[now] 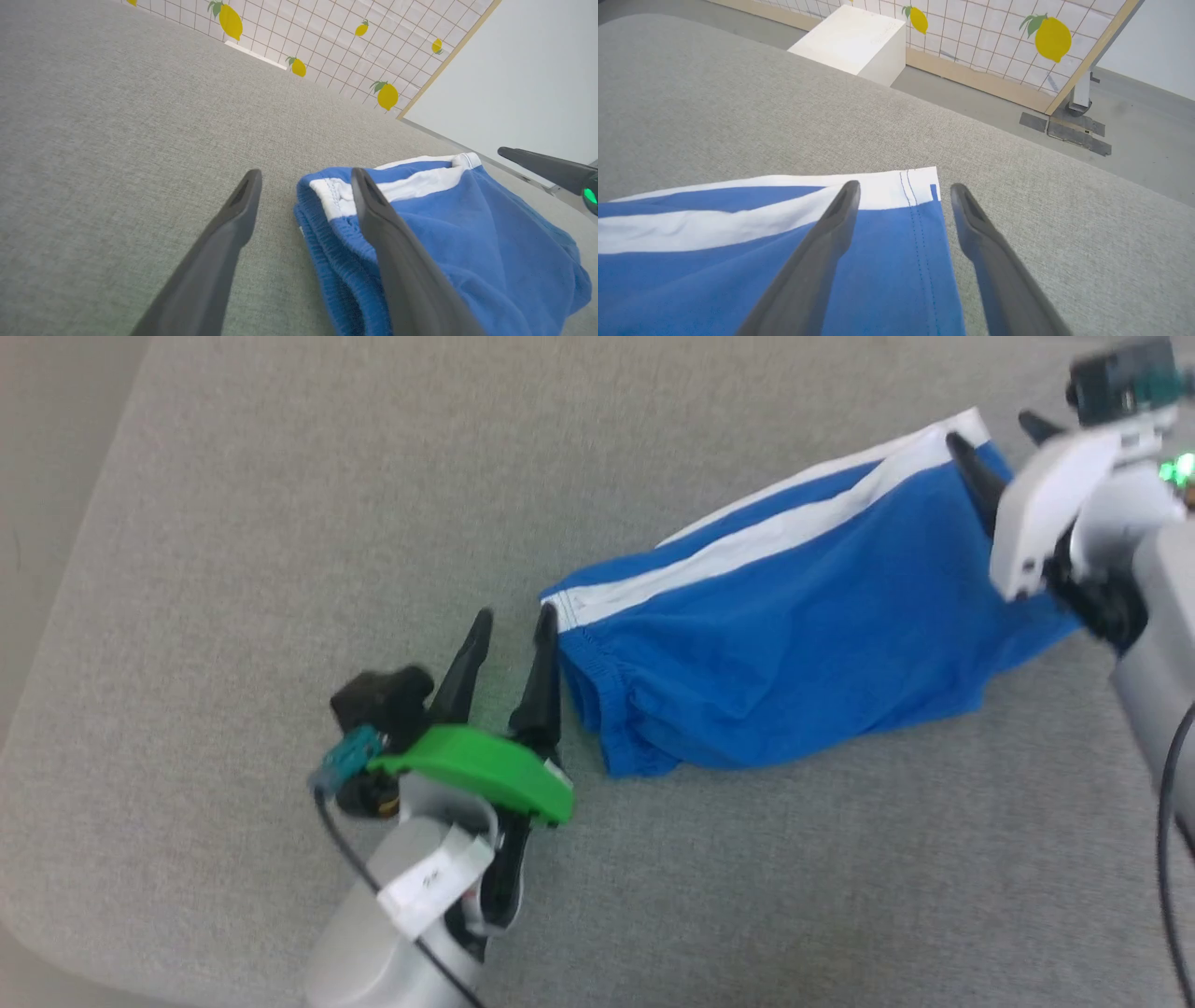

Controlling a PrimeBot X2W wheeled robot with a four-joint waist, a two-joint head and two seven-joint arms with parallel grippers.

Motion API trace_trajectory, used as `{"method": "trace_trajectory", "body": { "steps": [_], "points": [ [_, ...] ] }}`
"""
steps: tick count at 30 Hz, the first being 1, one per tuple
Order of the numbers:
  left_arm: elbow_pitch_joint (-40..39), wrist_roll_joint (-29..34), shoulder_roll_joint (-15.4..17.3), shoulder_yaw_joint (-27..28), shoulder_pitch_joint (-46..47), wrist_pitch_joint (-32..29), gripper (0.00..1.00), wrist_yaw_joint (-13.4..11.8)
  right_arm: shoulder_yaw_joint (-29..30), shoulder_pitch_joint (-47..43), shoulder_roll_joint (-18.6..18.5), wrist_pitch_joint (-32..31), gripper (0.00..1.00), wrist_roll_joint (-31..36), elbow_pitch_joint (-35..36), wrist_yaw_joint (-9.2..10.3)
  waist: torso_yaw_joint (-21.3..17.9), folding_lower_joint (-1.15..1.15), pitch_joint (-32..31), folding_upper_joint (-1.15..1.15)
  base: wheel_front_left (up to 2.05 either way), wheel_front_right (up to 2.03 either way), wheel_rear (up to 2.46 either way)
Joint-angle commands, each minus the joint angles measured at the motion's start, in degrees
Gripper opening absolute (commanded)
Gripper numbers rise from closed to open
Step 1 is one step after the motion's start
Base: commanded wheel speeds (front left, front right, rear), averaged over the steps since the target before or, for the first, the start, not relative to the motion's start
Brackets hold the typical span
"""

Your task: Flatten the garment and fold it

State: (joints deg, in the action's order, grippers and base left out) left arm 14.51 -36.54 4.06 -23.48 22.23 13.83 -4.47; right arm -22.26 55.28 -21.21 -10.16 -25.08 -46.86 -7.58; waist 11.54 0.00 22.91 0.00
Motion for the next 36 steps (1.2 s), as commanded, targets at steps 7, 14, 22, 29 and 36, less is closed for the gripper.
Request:
{"method": "trace_trajectory", "body": {
  "steps": [7,14,22,29,36],
  "points": [
    [-4.93,7.53,0.23,6.26,-6.15,1.14,1.0,2.56,4.13,-11.56,0.68,13.31,1.0,-1.91,5.12,0.09,-2.76,0.0,-8.31,0.0,0.0,0.0,0.0],
    [-10.86,16.48,-0.81,12.36,-11.38,1.16,1.0,4.92,10.5,-17.77,2.19,17.94,1.0,-2.65,6.61,0.09,-3.41,0.0,-10.88,0.0,0.0,0.0,0.0],
    [-13.25,23.7,-1.13,13.82,-13.44,1.16,1.0,7.94,14.93,-16.5,4.59,10.4,1.0,-6.48,4.99,0.09,-3.0,0.0,-10.39,0.0,0.0,0.0,0.0],
    [-14.0,23.16,-1.17,13.14,-13.08,1.17,1.0,8.26,19.52,-8.75,5.43,-2.81,1.0,-8.57,-3.97,0.09,-0.7,0.0,-7.97,0.0,0.0,0.0,0.0],
    [-14.96,22.42,-1.17,11.53,-11.61,1.17,1.0,7.38,21.08,-0.78,4.04,-9.47,1.0,-2.07,-12.22,0.09,1.28,0.0,-4.31,0.0,0.0,0.0,0.0]
  ]
}}
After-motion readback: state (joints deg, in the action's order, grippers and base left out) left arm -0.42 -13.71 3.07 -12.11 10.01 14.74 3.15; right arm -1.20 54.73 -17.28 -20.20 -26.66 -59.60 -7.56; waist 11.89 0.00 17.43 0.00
